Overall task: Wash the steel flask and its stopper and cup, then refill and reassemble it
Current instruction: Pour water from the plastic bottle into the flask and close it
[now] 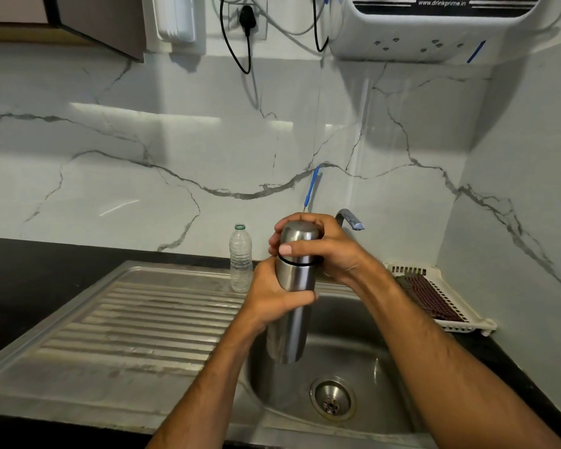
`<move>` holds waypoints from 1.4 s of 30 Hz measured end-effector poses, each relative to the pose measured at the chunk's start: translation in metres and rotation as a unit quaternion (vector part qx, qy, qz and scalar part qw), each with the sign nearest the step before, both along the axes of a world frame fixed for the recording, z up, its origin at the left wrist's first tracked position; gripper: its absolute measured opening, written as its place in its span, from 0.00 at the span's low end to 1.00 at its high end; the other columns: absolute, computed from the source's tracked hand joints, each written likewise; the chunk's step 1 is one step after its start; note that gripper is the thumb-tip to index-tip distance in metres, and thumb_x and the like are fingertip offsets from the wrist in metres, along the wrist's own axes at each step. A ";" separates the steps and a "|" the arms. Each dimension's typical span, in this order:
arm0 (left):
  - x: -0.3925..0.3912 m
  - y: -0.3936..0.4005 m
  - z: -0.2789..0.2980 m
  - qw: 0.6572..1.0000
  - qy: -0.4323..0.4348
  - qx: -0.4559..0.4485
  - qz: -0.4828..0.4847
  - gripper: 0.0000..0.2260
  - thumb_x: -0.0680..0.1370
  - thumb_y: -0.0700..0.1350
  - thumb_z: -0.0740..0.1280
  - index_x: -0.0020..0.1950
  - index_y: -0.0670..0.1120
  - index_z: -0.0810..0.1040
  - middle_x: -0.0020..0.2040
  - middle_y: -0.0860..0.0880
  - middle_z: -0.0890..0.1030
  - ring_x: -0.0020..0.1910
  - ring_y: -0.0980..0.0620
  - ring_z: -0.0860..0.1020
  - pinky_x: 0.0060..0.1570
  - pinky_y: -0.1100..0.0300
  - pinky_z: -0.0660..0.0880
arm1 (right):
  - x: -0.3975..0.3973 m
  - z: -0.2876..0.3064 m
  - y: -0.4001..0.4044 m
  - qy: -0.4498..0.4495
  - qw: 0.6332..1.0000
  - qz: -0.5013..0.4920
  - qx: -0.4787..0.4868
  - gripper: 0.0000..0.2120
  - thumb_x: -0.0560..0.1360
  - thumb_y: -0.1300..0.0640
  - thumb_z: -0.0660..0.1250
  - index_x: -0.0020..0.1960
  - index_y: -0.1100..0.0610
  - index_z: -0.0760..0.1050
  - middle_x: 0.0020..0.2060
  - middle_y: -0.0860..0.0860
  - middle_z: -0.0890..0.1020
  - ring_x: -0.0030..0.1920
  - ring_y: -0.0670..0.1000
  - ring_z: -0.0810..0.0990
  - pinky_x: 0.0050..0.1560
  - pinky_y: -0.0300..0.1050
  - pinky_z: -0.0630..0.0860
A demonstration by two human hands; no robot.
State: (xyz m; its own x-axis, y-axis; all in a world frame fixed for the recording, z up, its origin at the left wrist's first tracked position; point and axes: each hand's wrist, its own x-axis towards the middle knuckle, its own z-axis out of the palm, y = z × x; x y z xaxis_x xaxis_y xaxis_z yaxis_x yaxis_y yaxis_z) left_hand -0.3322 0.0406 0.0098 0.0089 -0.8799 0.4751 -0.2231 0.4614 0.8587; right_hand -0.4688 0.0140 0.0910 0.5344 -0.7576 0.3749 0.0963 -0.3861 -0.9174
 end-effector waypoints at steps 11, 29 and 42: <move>-0.003 -0.002 -0.004 0.997 0.017 0.010 0.075 0.22 0.59 0.37 0.83 0.48 0.47 0.79 0.40 0.49 0.84 0.38 0.53 0.84 0.38 0.61 0.80 | 0.036 -0.012 0.003 -0.061 0.975 -0.213 -0.007 0.13 0.59 0.65 0.78 0.42 0.60 0.83 0.39 0.61 0.84 0.40 0.60 0.84 0.47 0.63 0.84; 0.083 -0.009 0.001 0.988 0.012 -0.009 0.157 0.29 0.62 0.45 0.85 0.59 0.50 0.79 0.49 0.52 0.85 0.47 0.58 0.84 0.48 0.59 0.82 | 0.050 -0.058 -0.018 -0.027 0.994 -0.101 -0.007 0.27 0.71 0.52 0.77 0.67 0.57 0.77 0.59 0.51 0.84 0.62 0.50 0.82 0.60 0.45 0.80; 0.151 -0.027 0.016 0.975 -0.034 0.005 0.218 0.29 0.60 0.44 0.85 0.50 0.58 0.70 0.53 0.47 0.79 0.50 0.51 0.81 0.53 0.50 0.81 | 0.159 -0.088 -0.026 0.106 0.982 -0.151 -0.050 0.28 0.63 0.64 0.82 0.61 0.57 0.78 0.49 0.47 0.84 0.49 0.44 0.83 0.47 0.36 0.81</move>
State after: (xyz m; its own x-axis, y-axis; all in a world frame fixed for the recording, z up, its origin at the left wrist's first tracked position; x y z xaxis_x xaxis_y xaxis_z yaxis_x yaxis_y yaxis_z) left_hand -0.1812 0.0138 0.0256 0.3522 -0.8038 0.4795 -0.4528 0.3021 0.8389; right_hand -0.3102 -0.0117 0.0034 0.3644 -0.8589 0.3597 -0.2253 -0.4561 -0.8609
